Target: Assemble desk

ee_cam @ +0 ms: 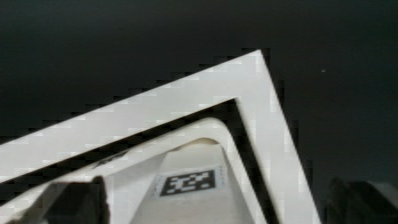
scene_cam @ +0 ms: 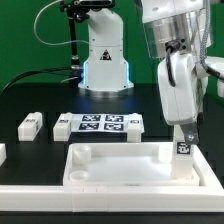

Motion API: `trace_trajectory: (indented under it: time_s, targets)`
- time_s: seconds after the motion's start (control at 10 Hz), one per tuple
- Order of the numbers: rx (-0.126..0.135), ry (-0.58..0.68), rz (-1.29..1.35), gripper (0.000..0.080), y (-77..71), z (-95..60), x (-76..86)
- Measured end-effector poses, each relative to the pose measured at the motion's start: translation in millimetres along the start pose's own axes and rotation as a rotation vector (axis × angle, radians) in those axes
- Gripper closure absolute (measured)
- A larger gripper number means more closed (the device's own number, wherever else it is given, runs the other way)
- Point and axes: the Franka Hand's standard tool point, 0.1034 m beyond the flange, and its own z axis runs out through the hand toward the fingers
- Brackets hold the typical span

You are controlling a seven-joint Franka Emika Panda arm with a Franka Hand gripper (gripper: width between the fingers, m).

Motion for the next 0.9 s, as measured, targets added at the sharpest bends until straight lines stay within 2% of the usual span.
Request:
trace_trajectory:
  time_s: [0.2, 0.4, 0.9]
  targets:
    - [0.031, -0.021, -0.030, 0.0153, -1.9, -29.2, -9.5]
    - [0.042, -0.032, -0.039, 0.0150, -2.8, -42.8, -15.9]
    - [0.042, -0.030, -0.054, 0.0150, -2.6, -40.4, -15.4]
